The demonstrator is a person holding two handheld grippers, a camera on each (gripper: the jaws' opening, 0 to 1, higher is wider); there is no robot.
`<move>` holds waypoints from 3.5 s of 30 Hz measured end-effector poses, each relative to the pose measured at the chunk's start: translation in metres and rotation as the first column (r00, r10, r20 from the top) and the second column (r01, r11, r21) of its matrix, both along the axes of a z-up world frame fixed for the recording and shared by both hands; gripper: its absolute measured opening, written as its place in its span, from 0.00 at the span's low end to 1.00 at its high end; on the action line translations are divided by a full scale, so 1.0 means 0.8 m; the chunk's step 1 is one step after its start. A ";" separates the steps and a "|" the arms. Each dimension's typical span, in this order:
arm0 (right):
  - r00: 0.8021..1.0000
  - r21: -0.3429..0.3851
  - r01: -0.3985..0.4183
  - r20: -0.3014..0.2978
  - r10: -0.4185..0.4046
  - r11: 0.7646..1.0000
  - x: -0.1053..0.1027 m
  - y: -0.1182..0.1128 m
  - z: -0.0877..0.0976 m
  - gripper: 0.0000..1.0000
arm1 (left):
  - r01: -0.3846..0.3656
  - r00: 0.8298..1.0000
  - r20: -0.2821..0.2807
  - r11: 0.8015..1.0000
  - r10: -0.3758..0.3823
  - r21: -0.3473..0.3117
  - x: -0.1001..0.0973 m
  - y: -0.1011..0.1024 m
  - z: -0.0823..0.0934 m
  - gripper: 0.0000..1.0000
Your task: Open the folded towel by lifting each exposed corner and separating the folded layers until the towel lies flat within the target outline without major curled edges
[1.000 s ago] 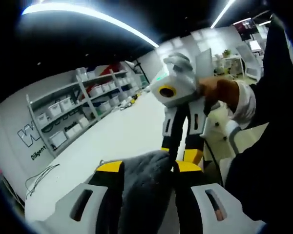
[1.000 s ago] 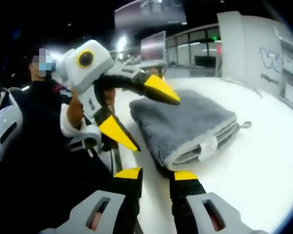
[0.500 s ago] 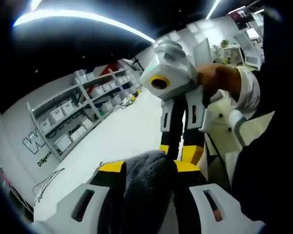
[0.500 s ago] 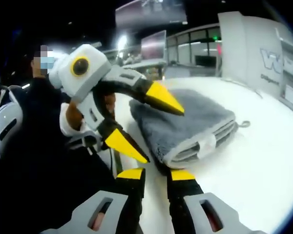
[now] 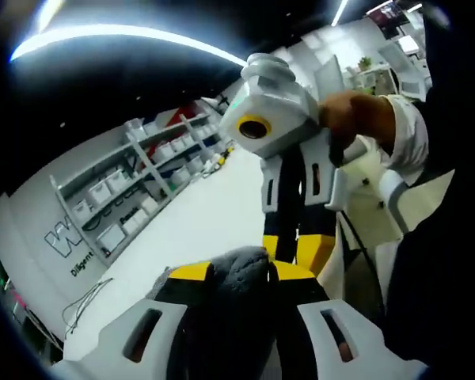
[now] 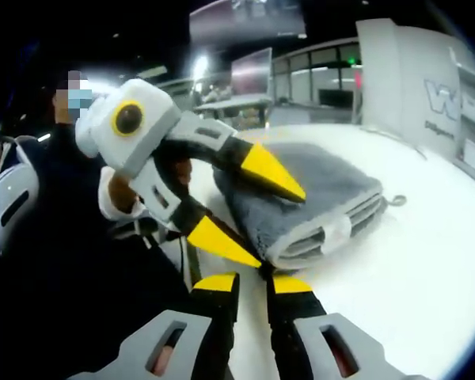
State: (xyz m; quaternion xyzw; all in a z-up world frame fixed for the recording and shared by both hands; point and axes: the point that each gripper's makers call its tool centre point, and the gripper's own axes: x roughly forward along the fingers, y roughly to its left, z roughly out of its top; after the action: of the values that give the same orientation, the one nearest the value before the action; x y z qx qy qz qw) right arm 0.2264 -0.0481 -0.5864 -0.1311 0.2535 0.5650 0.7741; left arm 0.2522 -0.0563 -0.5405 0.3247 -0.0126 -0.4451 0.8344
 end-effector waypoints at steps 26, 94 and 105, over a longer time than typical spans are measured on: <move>0.999 0.047 0.034 0.029 -0.035 0.998 0.006 -0.001 0.016 0.08 | -0.042 0.995 -0.098 0.990 0.030 -0.132 0.005 0.006 0.009 0.10; 0.962 0.044 0.159 0.216 -0.165 0.986 0.057 0.021 0.003 0.00 | -0.191 0.981 -0.023 0.936 0.193 -0.295 0.035 0.105 0.096 0.09; 0.962 0.044 0.152 0.222 -0.158 0.987 0.055 0.019 0.003 0.00 | -0.225 0.973 -0.025 0.925 0.228 -0.306 0.040 0.127 0.105 0.09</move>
State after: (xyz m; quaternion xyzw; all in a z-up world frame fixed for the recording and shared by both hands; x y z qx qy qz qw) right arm 0.2701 -0.0327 -0.5838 -0.1635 0.1663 0.4878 0.8412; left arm 0.2842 0.0455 -0.4563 0.1930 -0.0483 -0.3366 0.9204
